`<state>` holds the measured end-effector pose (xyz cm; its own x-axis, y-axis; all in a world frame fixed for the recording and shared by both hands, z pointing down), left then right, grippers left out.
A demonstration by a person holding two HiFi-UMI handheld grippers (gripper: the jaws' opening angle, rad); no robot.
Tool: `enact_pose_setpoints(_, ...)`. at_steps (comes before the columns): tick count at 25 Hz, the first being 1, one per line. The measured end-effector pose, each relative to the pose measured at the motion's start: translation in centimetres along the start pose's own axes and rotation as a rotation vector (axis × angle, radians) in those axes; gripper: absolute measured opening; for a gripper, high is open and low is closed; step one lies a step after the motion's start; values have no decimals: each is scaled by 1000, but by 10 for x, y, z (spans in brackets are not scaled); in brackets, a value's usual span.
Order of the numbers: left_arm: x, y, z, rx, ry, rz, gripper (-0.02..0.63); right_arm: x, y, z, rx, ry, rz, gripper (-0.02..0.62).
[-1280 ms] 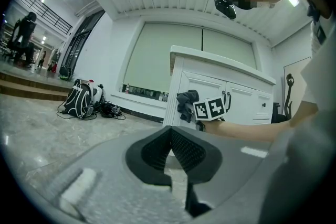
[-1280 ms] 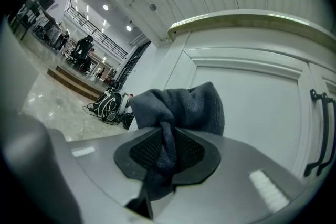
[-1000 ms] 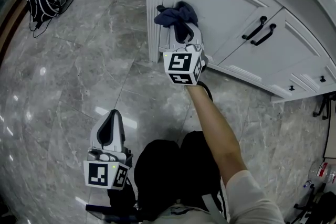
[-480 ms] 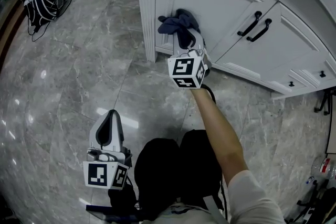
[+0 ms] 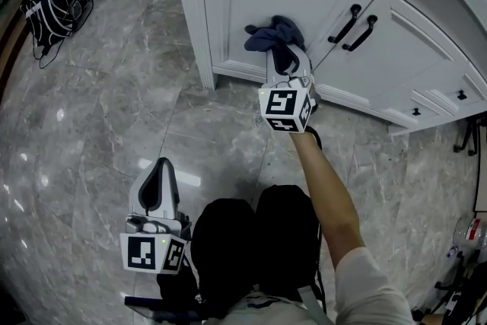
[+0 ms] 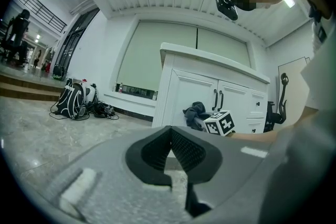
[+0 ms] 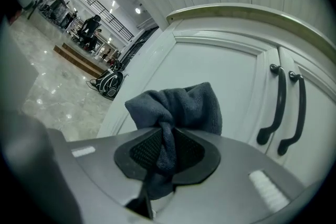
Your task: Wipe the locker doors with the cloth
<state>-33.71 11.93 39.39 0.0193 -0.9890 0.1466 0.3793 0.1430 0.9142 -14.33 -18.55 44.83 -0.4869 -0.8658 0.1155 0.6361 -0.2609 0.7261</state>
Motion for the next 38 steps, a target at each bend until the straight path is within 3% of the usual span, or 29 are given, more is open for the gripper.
enact_pose_setpoints(16, 6, 3, -11, 3, 20, 12, 2, -21, 42, -17, 11, 60, 62, 71)
enact_pose_setpoints(29, 4, 4, -6, 8, 6, 18, 2, -12, 81, 29, 27, -28, 169, 71)
enact_pose_setpoints(38, 2, 6, 0, 2, -2, 20, 2, 4, 73, 55, 82, -73, 163, 71)
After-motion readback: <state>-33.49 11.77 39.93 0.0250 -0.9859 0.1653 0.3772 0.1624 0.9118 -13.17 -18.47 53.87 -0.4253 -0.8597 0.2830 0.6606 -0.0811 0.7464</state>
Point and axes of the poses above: the fingertips, and each gripper's own axes: x forward along the fingers, z to its left, y out of its underside, the point moved 9 cm from there along -x, backward along the fingers, and after that the axes turned 12 degrees about -x, right-handed, at the moved point
